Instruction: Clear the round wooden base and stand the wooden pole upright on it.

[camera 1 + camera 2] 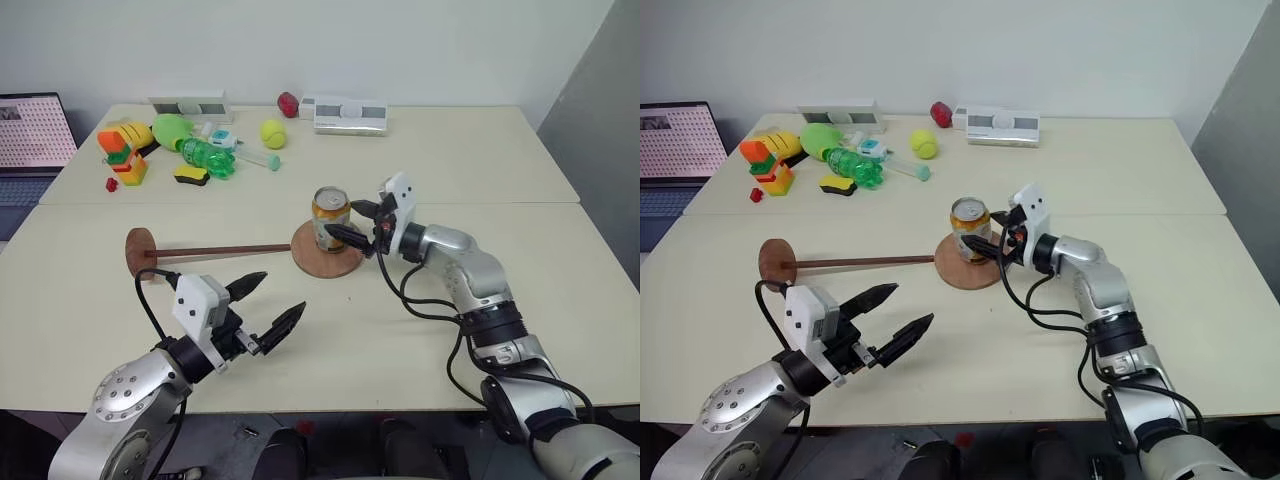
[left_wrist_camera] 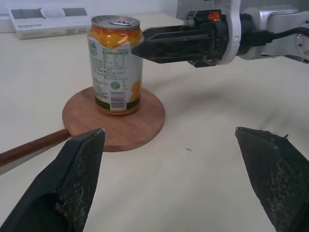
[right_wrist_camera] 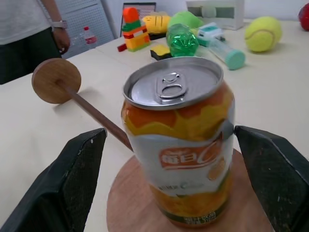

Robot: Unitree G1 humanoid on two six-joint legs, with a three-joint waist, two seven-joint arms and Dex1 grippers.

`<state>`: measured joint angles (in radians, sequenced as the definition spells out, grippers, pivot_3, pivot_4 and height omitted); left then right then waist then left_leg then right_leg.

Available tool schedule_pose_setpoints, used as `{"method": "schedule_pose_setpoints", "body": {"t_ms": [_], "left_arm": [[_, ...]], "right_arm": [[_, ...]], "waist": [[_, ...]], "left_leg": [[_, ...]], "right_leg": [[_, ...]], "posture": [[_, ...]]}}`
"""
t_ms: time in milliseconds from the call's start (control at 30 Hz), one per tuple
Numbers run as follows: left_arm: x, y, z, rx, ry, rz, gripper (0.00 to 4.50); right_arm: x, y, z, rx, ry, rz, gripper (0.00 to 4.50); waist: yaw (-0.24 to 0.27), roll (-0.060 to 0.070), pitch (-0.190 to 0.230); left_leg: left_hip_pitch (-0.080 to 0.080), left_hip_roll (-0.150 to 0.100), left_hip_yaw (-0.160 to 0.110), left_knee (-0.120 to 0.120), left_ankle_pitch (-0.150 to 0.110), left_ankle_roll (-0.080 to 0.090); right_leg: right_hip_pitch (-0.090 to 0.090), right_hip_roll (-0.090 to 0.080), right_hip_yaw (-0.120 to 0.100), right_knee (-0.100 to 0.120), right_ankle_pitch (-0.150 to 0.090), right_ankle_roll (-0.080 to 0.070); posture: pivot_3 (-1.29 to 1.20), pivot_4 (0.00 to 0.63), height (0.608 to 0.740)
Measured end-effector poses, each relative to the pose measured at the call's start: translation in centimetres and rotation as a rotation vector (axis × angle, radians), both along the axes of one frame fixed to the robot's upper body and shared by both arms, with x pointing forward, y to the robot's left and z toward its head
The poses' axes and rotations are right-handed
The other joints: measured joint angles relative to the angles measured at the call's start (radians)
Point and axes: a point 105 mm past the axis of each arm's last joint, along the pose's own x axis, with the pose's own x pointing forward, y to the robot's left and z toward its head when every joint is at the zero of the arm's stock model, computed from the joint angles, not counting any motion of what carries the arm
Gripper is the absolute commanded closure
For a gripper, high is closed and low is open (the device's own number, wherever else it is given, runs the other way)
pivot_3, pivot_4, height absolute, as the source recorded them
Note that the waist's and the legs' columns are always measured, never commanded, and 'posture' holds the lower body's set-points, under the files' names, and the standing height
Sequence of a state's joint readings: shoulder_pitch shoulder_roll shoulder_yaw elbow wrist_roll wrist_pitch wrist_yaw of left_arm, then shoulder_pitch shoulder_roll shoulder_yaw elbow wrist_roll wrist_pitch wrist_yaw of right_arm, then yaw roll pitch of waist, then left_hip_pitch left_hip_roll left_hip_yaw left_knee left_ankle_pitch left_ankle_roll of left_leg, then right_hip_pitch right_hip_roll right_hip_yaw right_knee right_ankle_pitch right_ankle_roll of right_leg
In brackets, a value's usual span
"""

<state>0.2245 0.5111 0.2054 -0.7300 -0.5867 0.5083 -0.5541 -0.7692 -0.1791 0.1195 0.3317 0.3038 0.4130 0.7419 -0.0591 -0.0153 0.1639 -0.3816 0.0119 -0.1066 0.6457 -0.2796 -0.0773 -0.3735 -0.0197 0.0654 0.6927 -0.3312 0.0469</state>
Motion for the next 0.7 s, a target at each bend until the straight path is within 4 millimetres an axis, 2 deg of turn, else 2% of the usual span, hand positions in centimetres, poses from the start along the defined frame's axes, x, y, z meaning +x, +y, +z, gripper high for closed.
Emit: {"method": "schedule_pose_setpoints", "body": {"t_ms": [233, 367, 533, 700], "left_arm": [[0.2, 0.2, 0.1, 0.001, -0.011, 0.027, 0.00], [0.4, 0.4, 0.2, 0.005, -0.020, 0.045, 0.00], [0.4, 0.4, 0.2, 0.003, -0.022, 0.060, 0.00], [0.5, 0.4, 0.2, -0.002, -0.022, 0.070, 0.00]], "right_arm": [[0.6, 2.2, 0.7, 0.022, -0.034, 0.035, 0.06], [0.9, 2.5, 0.3, 0.006, -0.052, 0.033, 0.06], [1.4, 2.7, -0.3, -0.025, -0.071, 0.026, 0.97], [1.4, 2.7, -0.3, -0.022, -0.077, 0.028, 0.99]], "waist": [[-0.001, 0.000, 0.000], [-0.001, 0.000, 0.000], [-0.001, 0.000, 0.000], [-0.001, 0.000, 0.000]], "left_leg": [[0.000, 0.000, 0.000, 0.000, 0.000, 0.000], [0.000, 0.000, 0.000, 0.000, 0.000, 0.000], [0.000, 0.000, 0.000, 0.000, 0.000, 0.000], [0.000, 0.000, 0.000, 0.000, 0.000, 0.000]], "right_leg": [[-0.001, 0.000, 0.000, 0.000, 0.000, 0.000], [0.000, 0.000, 0.000, 0.000, 0.000, 0.000], [-0.001, 0.000, 0.000, 0.000, 0.000, 0.000], [-0.001, 0.000, 0.000, 0.000, 0.000, 0.000]], "posture": [[0.00, 0.150, 0.740], [0.00, 0.150, 0.740], [0.00, 0.150, 0.740], [0.00, 0.150, 0.740]]}}
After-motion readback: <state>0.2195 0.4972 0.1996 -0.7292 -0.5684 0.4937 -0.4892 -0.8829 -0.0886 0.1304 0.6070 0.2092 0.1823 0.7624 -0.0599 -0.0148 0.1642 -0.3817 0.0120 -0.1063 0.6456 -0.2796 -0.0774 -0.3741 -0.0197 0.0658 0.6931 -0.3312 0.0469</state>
